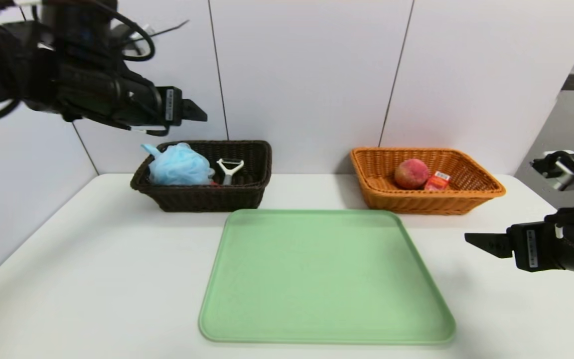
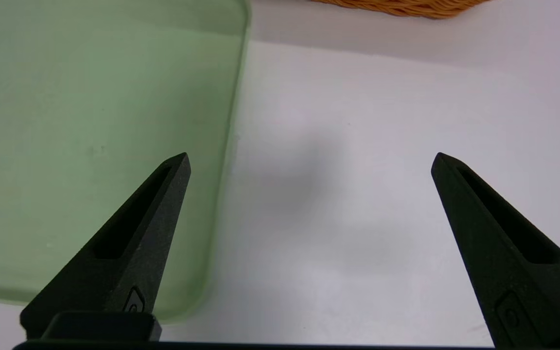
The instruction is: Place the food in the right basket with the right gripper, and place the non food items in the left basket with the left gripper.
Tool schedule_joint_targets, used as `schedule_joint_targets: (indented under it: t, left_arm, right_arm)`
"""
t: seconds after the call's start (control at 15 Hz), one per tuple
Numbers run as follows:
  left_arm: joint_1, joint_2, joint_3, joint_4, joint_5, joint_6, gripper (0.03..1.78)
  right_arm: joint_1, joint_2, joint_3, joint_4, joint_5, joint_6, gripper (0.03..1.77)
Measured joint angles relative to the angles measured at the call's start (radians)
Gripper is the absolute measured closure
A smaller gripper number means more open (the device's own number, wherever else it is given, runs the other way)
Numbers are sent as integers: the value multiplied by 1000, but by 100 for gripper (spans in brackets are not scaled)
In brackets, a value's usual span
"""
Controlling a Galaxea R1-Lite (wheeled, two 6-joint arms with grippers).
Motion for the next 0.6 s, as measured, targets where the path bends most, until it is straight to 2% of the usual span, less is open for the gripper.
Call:
schedule_joint_targets:
  t: [0.13, 0.27, 0.4, 0.6]
  left_arm:
    - [2, -126, 23, 134, 68, -6, 22]
    - [3, -250, 77, 207, 152, -11, 19]
    - [6, -383, 158, 213, 215, -13, 17]
    - [66, -591, 315, 213, 249, -14, 15]
  right_arm:
    - [-66, -37, 13, 1, 0, 0, 9]
    - [-106, -87, 30, 2, 0, -1, 9]
    - [-128, -145, 56, 1, 0, -3, 9]
    - [-138, -252, 120, 0, 0, -6, 9]
